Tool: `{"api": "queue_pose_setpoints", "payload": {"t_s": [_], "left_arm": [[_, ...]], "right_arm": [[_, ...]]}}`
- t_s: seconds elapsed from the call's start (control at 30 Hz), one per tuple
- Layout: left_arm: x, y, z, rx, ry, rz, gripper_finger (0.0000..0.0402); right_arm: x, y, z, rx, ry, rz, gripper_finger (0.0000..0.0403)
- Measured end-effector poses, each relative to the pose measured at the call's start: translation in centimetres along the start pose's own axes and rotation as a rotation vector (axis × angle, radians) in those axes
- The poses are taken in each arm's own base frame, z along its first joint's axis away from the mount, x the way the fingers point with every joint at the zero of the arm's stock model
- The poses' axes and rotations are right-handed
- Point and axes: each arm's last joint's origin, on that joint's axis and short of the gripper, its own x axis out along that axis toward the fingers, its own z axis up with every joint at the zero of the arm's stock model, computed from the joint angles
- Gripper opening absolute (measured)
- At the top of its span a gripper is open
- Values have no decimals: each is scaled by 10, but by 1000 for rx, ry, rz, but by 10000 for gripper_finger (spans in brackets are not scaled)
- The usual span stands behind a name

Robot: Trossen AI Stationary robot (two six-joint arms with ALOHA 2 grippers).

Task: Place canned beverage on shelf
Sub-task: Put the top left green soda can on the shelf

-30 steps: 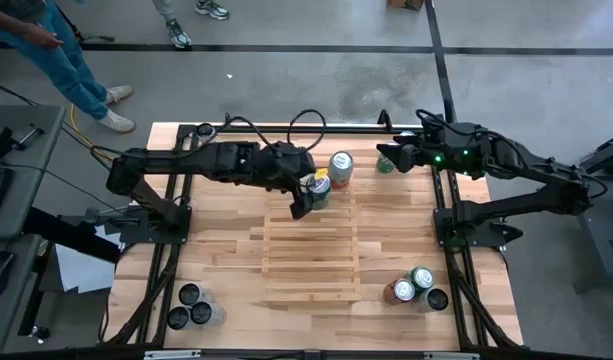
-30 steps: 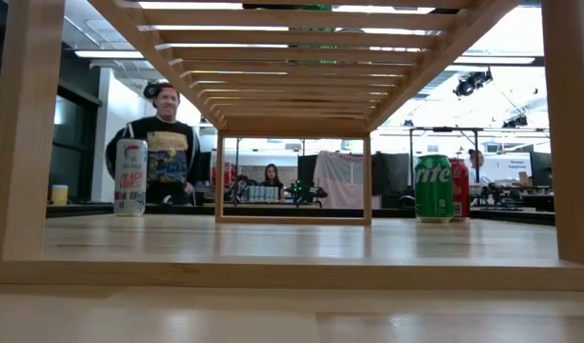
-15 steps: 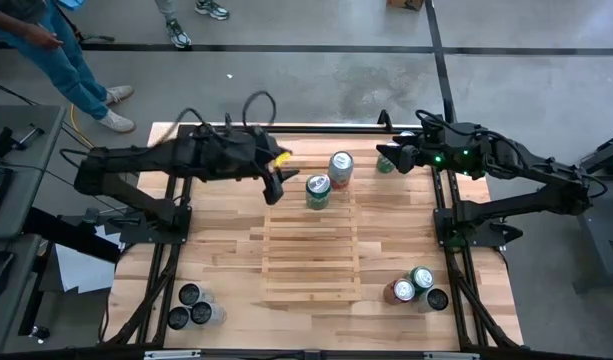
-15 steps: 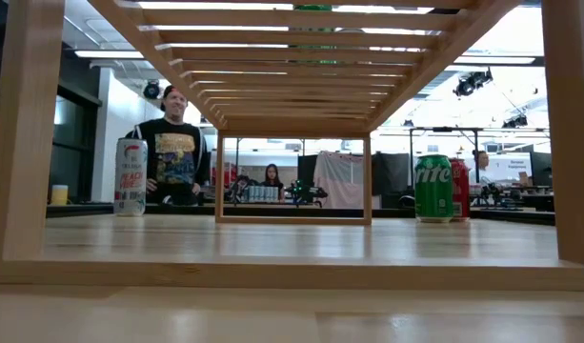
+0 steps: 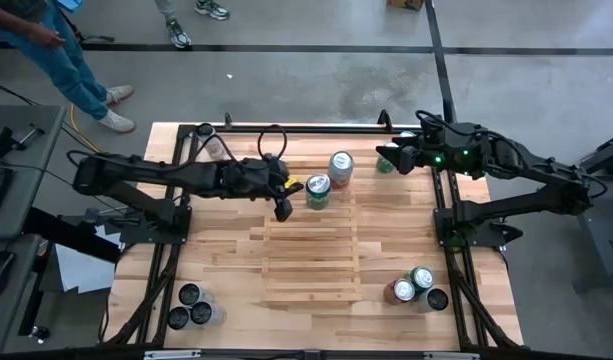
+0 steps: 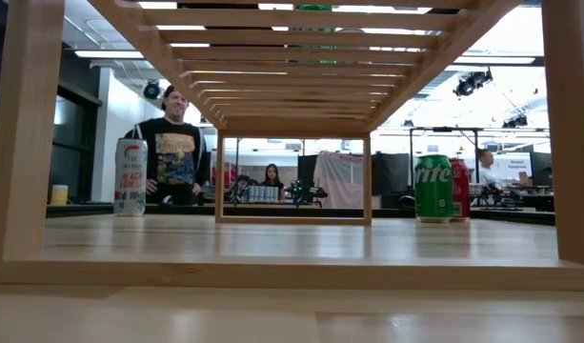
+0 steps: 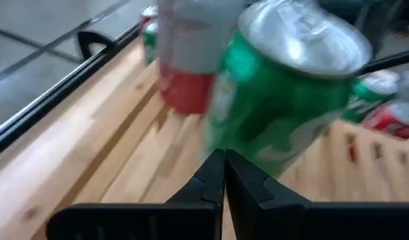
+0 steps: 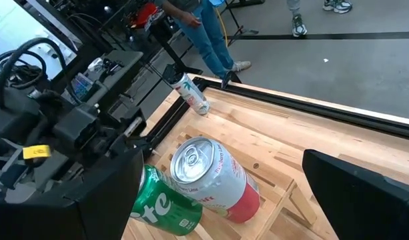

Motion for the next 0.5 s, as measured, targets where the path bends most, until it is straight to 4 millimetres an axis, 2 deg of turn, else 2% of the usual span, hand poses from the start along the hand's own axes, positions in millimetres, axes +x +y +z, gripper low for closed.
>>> {"api": "queue_pose_setpoints", "payload": {"t_s": [0.5], "left_arm": [[6, -4, -1, -26, 5, -70, 0]], "right_arm": [[0, 0, 0, -1, 4, 6, 394]]}}
